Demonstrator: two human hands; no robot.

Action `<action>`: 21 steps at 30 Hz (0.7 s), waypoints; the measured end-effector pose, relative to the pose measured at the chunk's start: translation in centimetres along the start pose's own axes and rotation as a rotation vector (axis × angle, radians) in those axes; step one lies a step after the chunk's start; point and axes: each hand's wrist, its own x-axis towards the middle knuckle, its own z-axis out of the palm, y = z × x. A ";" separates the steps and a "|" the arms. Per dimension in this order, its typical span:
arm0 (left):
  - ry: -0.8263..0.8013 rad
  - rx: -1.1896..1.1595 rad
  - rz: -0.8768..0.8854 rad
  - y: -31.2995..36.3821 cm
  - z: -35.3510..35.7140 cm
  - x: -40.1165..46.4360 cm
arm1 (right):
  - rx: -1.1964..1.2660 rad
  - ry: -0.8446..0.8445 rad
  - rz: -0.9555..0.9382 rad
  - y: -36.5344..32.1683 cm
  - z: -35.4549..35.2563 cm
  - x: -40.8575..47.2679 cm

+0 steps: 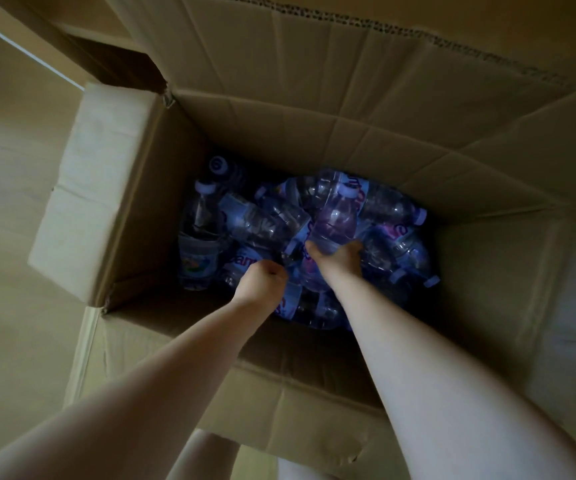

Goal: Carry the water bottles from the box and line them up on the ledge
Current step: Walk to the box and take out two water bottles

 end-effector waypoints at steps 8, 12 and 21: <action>-0.010 -0.004 -0.009 -0.1 -0.9 0.6 | 0.170 -0.089 -0.095 1.6 -1.5 -1.2; 0.001 -0.247 0.029 1.7 -1.8 -0.5 | 0.302 -0.363 -0.038 0.7 -4.0 -4.2; -0.277 -0.158 0.164 3.7 -4.3 -3.1 | 0.487 -0.771 0.029 -1.2 -6.3 -9.8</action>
